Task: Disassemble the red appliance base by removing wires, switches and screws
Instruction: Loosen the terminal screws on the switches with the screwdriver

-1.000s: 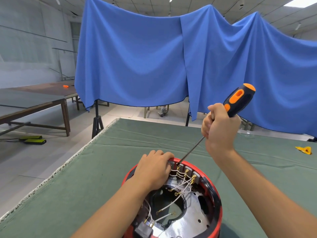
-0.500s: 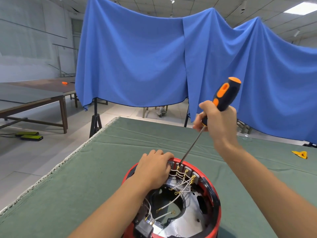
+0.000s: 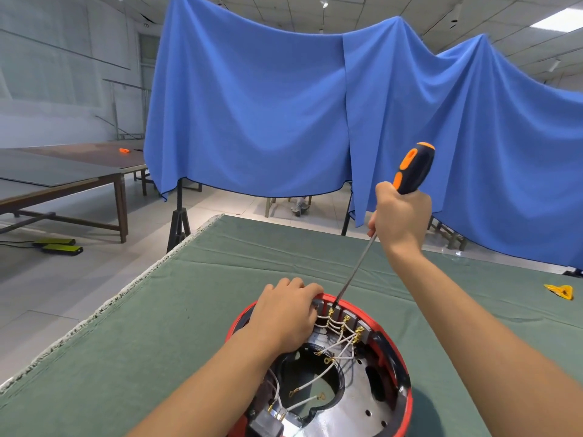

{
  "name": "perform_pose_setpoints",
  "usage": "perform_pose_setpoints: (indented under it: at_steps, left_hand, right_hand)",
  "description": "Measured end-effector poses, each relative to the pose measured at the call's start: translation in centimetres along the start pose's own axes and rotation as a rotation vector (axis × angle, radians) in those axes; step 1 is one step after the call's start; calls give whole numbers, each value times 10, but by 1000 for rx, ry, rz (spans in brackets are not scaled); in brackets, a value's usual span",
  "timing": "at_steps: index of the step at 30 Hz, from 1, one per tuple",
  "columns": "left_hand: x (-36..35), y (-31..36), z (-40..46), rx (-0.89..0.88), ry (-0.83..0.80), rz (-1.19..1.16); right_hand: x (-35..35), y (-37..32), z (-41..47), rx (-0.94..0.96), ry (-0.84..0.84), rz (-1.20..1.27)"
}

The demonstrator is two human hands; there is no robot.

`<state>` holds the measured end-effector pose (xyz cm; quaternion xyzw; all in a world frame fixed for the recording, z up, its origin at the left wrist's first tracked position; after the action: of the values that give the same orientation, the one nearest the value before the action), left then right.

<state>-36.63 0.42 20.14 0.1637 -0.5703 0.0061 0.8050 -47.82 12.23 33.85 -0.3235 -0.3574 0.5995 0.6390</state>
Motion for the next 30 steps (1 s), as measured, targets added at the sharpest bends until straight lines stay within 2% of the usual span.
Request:
perform_pose_setpoints:
  at_steps: [11,18,26,30]
  left_hand:
    - [1,-3,3,13,20,-27]
    - [1,-5,4,14,16,-46]
    - [0,-5,4,13,21,-52]
    - [-1,-4,2,19,11,-48]
  right_hand:
    - [-6,50,30,-249,84,-93]
    - [6,70,26,-366,105,67]
    - [18,44,15,-171,131,253]
    - [22,45,13,-185,139,252]
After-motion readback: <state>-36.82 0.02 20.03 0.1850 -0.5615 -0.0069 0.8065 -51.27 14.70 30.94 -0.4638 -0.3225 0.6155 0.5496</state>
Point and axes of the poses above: each hand's wrist, its own z-axis towards the middle knuckle, its own x-axis out of the back of the hand, y = z × x, the point moved 7 cm from there along z, towards the middle knuckle
